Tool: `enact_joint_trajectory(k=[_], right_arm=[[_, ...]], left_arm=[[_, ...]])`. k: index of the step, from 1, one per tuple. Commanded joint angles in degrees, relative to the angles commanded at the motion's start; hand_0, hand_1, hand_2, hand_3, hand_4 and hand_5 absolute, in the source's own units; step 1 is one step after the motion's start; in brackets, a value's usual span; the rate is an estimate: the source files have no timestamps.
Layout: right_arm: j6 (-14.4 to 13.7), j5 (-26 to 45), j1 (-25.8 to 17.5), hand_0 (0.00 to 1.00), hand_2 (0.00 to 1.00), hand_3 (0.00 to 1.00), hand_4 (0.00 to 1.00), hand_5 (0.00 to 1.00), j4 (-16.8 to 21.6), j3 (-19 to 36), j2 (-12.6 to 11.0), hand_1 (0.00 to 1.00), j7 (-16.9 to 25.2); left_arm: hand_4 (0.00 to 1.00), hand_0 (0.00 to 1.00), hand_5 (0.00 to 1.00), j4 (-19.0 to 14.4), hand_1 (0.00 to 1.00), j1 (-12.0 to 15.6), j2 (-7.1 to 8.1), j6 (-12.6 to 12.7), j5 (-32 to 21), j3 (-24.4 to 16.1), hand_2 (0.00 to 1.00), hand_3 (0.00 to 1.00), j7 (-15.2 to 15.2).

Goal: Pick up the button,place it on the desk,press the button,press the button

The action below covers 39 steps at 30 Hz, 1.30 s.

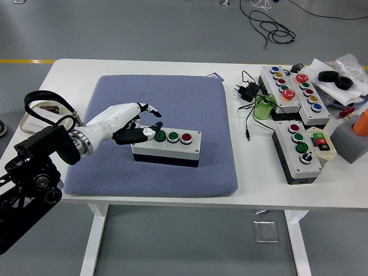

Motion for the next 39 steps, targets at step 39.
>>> enact_joint_trajectory(k=[39], right_arm=[[0.09, -0.36, 0.68, 0.645, 0.617, 0.561, 0.3, 0.226, 0.0, 0.01, 0.04, 0.478, -0.05]], left_arm=[[0.321, 0.053, 0.137, 6.86, 0.002, -6.32, -3.03, -4.27, 2.85, 8.0, 0.044, 0.803, 0.67]])
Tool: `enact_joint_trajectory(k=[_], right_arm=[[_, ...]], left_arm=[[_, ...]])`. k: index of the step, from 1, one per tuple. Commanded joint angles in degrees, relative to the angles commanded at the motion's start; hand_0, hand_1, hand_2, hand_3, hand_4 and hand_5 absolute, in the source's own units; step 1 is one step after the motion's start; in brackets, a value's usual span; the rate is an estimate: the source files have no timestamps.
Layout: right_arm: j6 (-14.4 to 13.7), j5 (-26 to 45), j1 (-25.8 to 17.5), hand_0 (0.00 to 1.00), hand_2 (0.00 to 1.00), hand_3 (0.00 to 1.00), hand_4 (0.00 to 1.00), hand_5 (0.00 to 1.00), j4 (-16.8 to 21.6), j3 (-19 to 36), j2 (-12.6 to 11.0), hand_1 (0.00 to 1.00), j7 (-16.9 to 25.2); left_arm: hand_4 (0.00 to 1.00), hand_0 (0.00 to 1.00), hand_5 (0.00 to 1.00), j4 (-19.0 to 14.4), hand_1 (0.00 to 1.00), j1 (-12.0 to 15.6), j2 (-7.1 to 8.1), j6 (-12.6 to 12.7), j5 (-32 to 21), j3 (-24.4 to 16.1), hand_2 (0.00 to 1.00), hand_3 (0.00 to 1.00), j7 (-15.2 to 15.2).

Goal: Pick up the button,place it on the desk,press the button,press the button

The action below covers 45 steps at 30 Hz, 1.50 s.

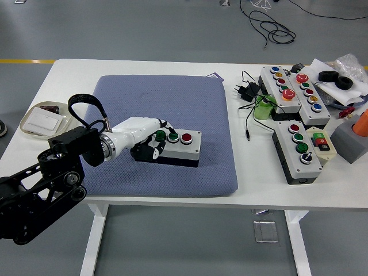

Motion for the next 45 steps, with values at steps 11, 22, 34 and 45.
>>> enact_joint_trajectory(k=[11, 22, 34, 45], right_arm=[[0.02, -0.04, 0.0, 0.645, 0.617, 0.561, 0.3, 0.227, 0.0, 0.02, -0.01, 0.478, -0.01], [-0.02, -0.01, 0.02, 0.646, 0.618, 0.561, 0.3, 0.227, 0.0, -0.01, 0.0, 0.478, 0.01], [0.04, -0.05, -0.28, 0.646, 0.617, 0.561, 0.3, 0.227, 0.0, 0.05, 0.0, 0.477, -0.08], [0.02, 0.05, -0.56, 0.644, 0.617, 0.561, 0.301, 0.228, 0.0, -0.01, -0.02, 0.477, -0.09]], left_arm=[[0.326, 0.053, 0.153, 0.25, 0.002, -0.21, -0.04, -1.14, -0.23, 0.87, 0.044, 0.8, 0.27], [0.333, 0.053, 0.163, 1.83, 0.002, -0.17, -0.21, -1.72, 0.29, 1.64, 0.044, 0.8, 0.41], [0.337, 0.053, 0.172, 1.34, 0.002, -0.1, -0.31, -0.86, 0.56, 0.91, 0.045, 0.794, 0.25], [0.345, 0.052, 0.18, -0.92, 0.002, -0.93, -1.2, 2.68, 0.47, 0.42, 0.045, 0.797, -0.1]])
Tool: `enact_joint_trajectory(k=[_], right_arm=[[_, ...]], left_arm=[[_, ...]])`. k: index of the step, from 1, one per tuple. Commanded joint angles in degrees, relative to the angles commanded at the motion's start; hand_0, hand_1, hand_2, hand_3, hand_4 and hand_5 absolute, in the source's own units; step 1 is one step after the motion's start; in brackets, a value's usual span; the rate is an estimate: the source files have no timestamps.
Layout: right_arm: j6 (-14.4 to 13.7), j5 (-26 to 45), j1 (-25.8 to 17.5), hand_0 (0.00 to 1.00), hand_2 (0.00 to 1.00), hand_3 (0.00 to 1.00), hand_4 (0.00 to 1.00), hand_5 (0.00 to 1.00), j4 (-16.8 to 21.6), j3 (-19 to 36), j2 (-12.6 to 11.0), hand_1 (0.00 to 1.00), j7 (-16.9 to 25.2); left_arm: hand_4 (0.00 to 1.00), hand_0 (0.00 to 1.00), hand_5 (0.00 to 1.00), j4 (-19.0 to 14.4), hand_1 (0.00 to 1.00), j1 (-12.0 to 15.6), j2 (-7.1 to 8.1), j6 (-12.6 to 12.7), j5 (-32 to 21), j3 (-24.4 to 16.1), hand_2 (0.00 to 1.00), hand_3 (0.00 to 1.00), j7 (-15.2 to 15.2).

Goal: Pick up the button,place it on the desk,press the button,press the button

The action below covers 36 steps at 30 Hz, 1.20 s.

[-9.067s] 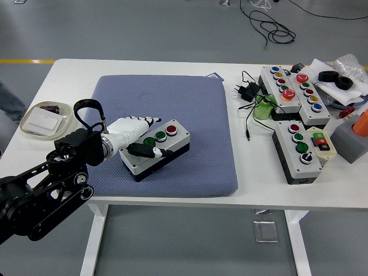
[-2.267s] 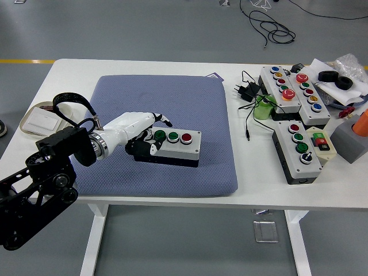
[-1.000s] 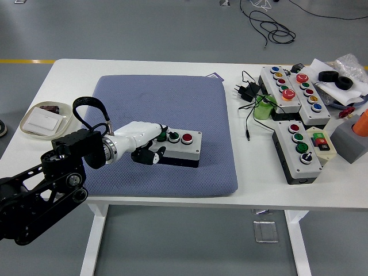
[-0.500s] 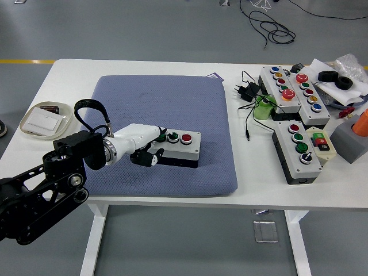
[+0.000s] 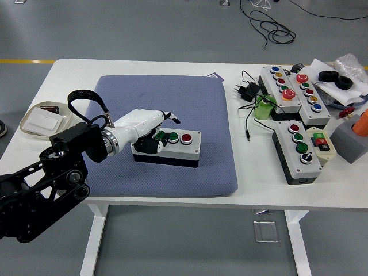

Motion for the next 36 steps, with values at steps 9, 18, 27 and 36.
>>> enact_joint_trajectory(k=[9, 18, 27, 36], right_arm=[[-0.03, 0.19, 0.11, 0.645, 0.617, 0.561, 0.301, 0.227, 0.0, -0.26, 0.03, 0.477, 0.06], [-0.02, 0.04, 0.32, 0.645, 0.617, 0.562, 0.301, 0.226, 0.0, -0.12, 0.04, 0.477, 0.05], [-0.01, 0.0, 0.43, 0.644, 0.617, 0.561, 0.301, 0.227, 0.0, -0.12, 0.03, 0.476, 0.05], [-0.05, 0.07, 0.46, 0.644, 0.617, 0.561, 0.302, 0.227, 0.0, -0.15, 0.03, 0.476, 0.05]], left_arm=[[0.348, 0.053, 0.186, 2.46, 0.002, -0.61, -1.47, -1.02, -0.35, 1.38, 0.045, 0.797, -0.03], [0.354, 0.052, 0.194, 2.71, 0.002, -0.74, -1.26, -2.12, -0.36, 2.15, 0.046, 0.797, 0.17], [0.352, 0.051, 0.191, 2.78, 0.002, -0.87, -1.29, -2.38, -0.51, 3.52, 0.045, 0.799, 0.19], [0.356, 0.051, 0.195, 3.26, 0.002, -1.24, -1.66, -2.26, -0.45, 4.0, 0.045, 0.8, 0.09]])
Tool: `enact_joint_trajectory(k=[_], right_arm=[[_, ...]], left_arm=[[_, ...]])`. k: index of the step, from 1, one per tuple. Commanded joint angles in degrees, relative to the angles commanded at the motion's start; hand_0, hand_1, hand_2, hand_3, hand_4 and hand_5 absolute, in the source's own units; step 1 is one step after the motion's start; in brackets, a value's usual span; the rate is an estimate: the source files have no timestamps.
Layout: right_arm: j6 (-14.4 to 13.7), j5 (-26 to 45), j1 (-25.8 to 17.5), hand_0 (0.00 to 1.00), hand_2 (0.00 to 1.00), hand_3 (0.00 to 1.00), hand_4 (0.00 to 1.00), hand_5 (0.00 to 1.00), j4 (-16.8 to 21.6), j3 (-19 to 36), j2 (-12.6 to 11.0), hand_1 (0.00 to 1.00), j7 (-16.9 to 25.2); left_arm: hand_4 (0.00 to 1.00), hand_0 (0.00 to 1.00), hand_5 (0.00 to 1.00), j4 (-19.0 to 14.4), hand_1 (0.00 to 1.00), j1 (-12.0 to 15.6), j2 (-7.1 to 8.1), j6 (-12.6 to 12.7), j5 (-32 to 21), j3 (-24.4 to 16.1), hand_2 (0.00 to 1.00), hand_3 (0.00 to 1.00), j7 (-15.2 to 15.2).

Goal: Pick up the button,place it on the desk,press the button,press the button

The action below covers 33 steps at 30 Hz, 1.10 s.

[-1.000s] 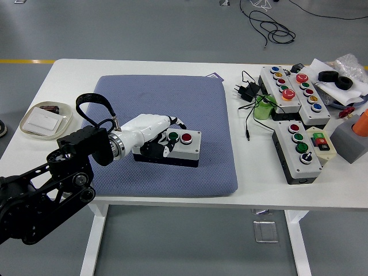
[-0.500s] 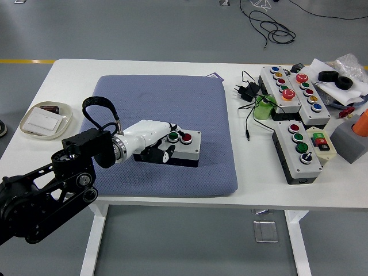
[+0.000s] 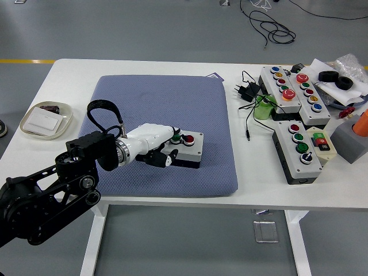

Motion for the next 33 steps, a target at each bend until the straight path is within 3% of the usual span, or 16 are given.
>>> enact_joint_trajectory(k=[15, 27, 33], right_arm=[[0.05, -0.11, 0.05, 0.645, 0.617, 0.561, 0.302, 0.227, 0.0, 0.09, 0.01, 0.476, -0.04], [0.03, -0.01, -0.17, 0.645, 0.617, 0.561, 0.302, 0.225, 0.0, 0.06, 0.05, 0.476, -0.05], [0.03, -0.01, -0.33, 0.644, 0.617, 0.561, 0.302, 0.227, 0.0, 0.1, 0.08, 0.476, -0.09]], left_arm=[[0.357, 0.051, 0.2, 1.42, 0.002, -1.46, 0.53, -1.4, 2.27, 2.2, 0.046, 0.8, 0.09], [0.362, 0.051, 0.208, -0.84, 0.002, -4.58, 1.93, -6.57, 10.14, 5.55, 0.046, 0.789, -0.52], [0.367, 0.051, 0.22, -0.88, 0.002, -6.28, 2.02, -8.17, 11.34, 7.82, 0.047, 0.789, -1.18]])
